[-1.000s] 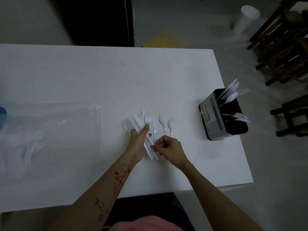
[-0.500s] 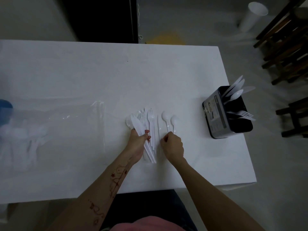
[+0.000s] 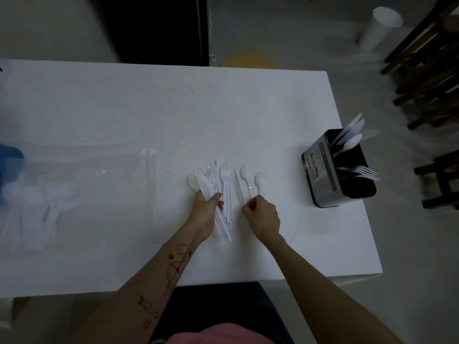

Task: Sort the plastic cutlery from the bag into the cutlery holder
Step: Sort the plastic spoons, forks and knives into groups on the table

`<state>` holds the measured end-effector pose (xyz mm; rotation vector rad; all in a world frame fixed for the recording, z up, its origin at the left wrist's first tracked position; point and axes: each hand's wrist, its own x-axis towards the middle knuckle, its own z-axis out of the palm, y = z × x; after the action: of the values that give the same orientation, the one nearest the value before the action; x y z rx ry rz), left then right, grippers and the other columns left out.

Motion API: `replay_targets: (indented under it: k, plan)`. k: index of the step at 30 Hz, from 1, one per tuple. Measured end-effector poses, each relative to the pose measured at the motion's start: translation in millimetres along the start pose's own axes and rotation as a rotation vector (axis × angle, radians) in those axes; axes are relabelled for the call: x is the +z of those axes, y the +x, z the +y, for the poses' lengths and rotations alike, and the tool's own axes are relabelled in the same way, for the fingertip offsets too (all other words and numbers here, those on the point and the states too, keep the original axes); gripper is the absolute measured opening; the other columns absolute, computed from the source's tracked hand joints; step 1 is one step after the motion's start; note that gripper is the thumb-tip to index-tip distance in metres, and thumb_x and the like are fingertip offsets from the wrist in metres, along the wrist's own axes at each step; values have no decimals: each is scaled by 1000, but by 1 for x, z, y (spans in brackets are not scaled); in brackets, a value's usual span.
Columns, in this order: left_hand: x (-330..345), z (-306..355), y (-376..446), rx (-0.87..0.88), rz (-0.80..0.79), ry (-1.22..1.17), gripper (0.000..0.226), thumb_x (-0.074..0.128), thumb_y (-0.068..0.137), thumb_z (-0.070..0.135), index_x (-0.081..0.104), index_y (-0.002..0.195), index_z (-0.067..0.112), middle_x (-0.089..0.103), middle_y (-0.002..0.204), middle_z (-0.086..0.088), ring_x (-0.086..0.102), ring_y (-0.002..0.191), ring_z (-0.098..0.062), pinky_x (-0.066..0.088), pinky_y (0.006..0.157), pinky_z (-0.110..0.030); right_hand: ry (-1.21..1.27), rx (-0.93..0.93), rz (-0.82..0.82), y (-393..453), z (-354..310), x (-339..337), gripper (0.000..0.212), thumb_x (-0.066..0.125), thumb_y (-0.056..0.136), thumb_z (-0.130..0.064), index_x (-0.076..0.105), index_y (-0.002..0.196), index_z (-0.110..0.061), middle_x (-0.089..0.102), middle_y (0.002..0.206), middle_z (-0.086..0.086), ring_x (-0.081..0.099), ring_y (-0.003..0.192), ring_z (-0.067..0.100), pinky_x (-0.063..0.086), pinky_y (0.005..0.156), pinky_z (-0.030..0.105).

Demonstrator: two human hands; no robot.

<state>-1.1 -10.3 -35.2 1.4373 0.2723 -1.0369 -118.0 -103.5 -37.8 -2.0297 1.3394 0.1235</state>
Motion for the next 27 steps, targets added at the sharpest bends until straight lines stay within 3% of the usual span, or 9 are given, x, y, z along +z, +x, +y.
replay_targets:
  k: [2,7,10,15,18,21,27]
  plan:
    - [2,2,-1,-10,-11,-28,27,55,94,8,48,120,6,56,92,-3,56,76,-14,47,73,-29,146,-70,52,-2,3,-2,11,61,92,-24,59,93,-14,64,82,-3,63,76,18,54,70,34]
    - [9,9,-5,-2,-56,-115,39,60,93,20,49,127,5,64,114,-12,64,99,-27,52,72,-31,277,-444,16,-12,-1,-5,10,66,92,-19,61,86,-13,67,79,-6,64,73,9,54,70,21]
    - [8,12,-6,21,-43,-89,37,59,93,16,51,124,-3,65,104,-18,66,92,-30,55,72,-36,373,-532,-31,-12,-4,-2,9,70,90,-17,67,84,-11,69,79,-5,64,73,9,54,71,22]
    - [3,13,-3,34,43,-65,25,53,95,8,53,118,-2,60,106,-12,62,86,-19,52,71,-31,405,-349,-59,-6,-12,5,17,66,92,-34,71,85,-19,70,77,-8,67,72,11,57,69,32]
    - [-7,13,-1,63,84,-67,33,53,94,6,48,125,-3,61,110,-13,62,86,-20,52,72,-28,233,-165,17,5,-18,18,22,62,94,-38,63,92,-16,68,84,-4,65,75,15,57,73,35]
    - [-14,11,-1,68,92,-50,33,54,94,7,48,125,-2,62,108,-12,62,85,-19,51,68,-27,120,-53,-11,12,-26,29,29,65,90,-43,55,94,-17,63,87,-2,63,77,18,55,73,36]
    - [-17,5,-2,55,66,-3,36,55,93,8,46,125,-6,59,101,-9,59,78,-15,49,70,-28,208,6,-51,23,-26,29,20,69,90,-33,57,88,-18,66,81,-1,65,73,20,57,76,38]
